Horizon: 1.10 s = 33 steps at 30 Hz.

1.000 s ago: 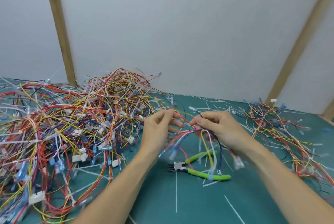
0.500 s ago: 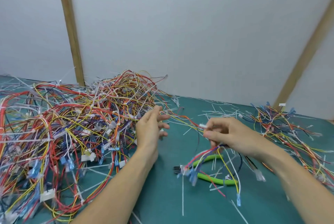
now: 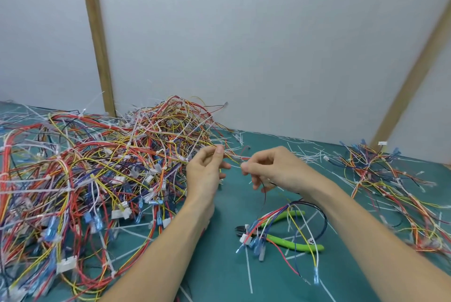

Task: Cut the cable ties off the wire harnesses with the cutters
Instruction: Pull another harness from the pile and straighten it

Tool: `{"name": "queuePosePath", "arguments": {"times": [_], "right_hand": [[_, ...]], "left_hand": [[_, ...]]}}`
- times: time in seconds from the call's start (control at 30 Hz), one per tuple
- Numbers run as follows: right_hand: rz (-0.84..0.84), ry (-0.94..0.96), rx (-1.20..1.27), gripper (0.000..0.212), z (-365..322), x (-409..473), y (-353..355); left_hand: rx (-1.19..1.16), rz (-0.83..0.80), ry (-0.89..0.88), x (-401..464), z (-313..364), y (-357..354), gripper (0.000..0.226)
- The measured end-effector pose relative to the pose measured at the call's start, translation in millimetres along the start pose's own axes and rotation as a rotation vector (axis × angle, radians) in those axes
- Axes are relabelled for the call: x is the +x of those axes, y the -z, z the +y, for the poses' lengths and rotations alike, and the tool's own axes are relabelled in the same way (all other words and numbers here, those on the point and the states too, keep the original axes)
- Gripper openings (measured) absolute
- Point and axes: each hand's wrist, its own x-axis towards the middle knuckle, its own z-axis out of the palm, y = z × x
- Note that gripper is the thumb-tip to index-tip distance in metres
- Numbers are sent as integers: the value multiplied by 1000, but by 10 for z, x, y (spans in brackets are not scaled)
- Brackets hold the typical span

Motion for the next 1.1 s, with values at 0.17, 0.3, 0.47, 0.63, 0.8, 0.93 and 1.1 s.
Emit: {"name": "queuePosePath", "arguments": {"times": [0.17, 0.3, 0.47, 0.63, 0.8, 0.93, 1.1], "right_hand": [[229, 80, -7, 25, -3, 103, 4], [210, 41, -104, 26, 56, 132, -10], [435, 75, -310, 36, -18, 169, -41], [27, 46, -184, 30, -343, 250, -94], [200, 46, 80, 25, -399, 313, 30], [409, -5, 288, 34, -292, 267, 262], [45, 18, -297, 34, 69, -66, 471]], "left_hand": [[-47, 49, -7, 7, 12, -7, 15], [-112, -13, 24, 12, 56, -13, 17], [26, -121, -67, -94, 112, -72, 17], [289, -528, -247, -398, 112, -297, 24], [264, -485, -144, -392, 31, -303, 21], [184, -165, -139, -240, 48, -208, 16], [3, 40, -71, -121, 100, -75, 14]]}}
